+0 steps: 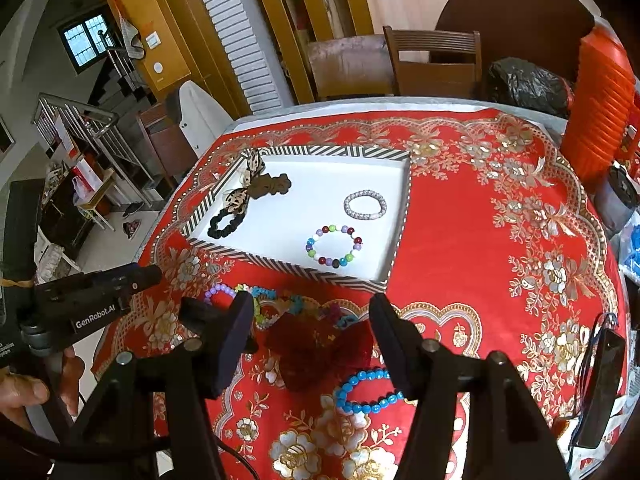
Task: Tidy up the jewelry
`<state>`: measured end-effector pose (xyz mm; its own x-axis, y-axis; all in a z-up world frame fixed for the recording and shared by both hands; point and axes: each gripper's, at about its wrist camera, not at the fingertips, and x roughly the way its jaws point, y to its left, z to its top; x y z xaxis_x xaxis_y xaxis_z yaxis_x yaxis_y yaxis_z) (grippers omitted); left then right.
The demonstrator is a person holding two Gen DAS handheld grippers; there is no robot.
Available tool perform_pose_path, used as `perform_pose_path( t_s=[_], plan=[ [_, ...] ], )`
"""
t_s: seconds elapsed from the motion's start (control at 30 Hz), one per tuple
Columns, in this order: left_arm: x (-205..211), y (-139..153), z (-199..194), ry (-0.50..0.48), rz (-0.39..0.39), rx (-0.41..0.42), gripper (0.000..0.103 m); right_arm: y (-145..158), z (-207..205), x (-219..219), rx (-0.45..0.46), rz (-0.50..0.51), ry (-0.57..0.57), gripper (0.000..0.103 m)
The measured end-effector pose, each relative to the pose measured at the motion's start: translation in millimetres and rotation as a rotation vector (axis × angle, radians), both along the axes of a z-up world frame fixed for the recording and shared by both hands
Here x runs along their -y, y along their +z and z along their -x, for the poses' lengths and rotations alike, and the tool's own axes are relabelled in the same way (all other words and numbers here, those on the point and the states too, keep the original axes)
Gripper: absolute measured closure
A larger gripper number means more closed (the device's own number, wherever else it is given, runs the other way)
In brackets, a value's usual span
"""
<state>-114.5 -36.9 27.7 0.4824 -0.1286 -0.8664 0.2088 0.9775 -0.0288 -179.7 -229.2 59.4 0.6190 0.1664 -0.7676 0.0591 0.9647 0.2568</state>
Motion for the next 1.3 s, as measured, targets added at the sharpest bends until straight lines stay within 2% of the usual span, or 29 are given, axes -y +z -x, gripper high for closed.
perform_pose_path(
  t_s=[0.4,0.57,0.83,1.17,1.3],
  plan=[
    [-4,-6,-3,0.001,0.002,-0.017,0.086,-6,-3,-2,-0.012,-0.002,0.005,0.04],
    [-24,-11,-8,0.027,0.064,-0.053,0.086,-10,-1,-2,-0.02,0.016,0.012,0.04],
    [-62,-34,-19,0.137,0.159,-0.173,0.086,-37,6,10,-0.083,0.02,0.008,0.04],
    [-50,-63,-29,0.147,0.248,-0.287,0.086,-68,10,-2,-0.149,0.011,0.126,0.04],
    [-40,-70,-34,0.127,0.242,-0.305,0.086,-77,3,-12,-0.155,0.013,0.152,0.04]
  ],
)
